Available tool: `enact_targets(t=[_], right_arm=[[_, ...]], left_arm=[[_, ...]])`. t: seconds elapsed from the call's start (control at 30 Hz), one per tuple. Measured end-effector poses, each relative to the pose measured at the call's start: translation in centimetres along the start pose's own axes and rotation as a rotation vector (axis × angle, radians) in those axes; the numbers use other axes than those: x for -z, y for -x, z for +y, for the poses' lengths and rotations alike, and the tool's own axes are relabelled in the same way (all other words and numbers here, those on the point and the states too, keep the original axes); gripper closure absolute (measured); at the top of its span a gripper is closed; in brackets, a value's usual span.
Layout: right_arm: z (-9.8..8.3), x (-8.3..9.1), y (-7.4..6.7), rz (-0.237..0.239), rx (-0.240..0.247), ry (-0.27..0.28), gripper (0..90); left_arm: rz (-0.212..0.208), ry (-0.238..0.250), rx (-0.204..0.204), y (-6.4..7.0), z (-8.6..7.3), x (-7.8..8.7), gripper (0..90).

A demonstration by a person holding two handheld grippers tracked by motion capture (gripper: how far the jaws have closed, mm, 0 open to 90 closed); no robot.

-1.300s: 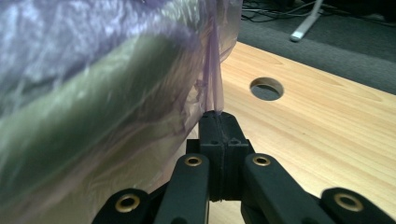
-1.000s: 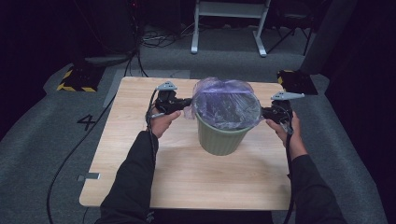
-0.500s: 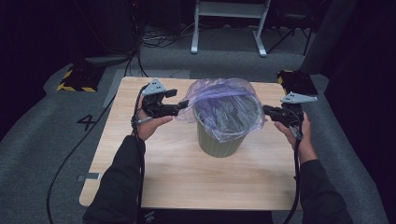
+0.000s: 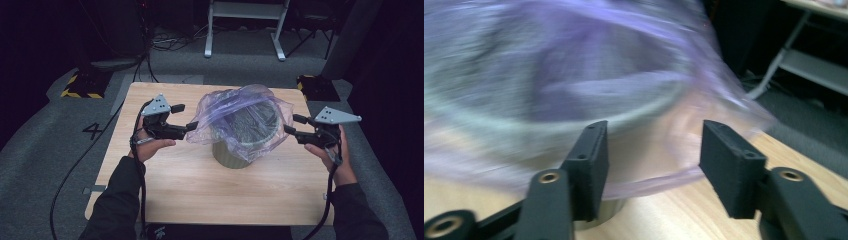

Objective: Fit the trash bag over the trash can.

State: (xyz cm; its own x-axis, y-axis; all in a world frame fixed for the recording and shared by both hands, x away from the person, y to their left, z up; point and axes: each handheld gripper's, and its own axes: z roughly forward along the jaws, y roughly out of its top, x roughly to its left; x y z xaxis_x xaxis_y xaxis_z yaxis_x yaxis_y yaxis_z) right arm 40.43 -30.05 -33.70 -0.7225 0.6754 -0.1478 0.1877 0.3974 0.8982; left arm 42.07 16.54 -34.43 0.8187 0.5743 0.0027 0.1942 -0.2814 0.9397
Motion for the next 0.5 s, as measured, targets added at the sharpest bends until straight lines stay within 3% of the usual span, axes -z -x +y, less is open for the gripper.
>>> enact_targets(t=[0.1, 0.3, 0.4, 0.5], right_arm=[[-0.1, 0.9, -1.4, 0.024, 0.024, 0.012, 38.9], [0.0, 2.6, -4.4, 0.113, 0.136, 0.077, 33.2], [0.0, 2.7, -6.0, 0.126, 0.171, 0.099, 33.3], [-0.1, 2.4, -7.4, 0.134, 0.217, 0.106, 34.7]], left_arm=[[-0.018, -0.005, -0.001, 0.1, -0.2, -0.4, 36.3], [-0.015, -0.039, -0.005, 0.3, -0.6, -1.5, 40.7], [-0.019, -0.023, -0.011, 0.9, -0.6, -1.2, 36.3], [-0.065, -0.019, -0.028, 1.8, -0.7, -0.7, 27.6]])
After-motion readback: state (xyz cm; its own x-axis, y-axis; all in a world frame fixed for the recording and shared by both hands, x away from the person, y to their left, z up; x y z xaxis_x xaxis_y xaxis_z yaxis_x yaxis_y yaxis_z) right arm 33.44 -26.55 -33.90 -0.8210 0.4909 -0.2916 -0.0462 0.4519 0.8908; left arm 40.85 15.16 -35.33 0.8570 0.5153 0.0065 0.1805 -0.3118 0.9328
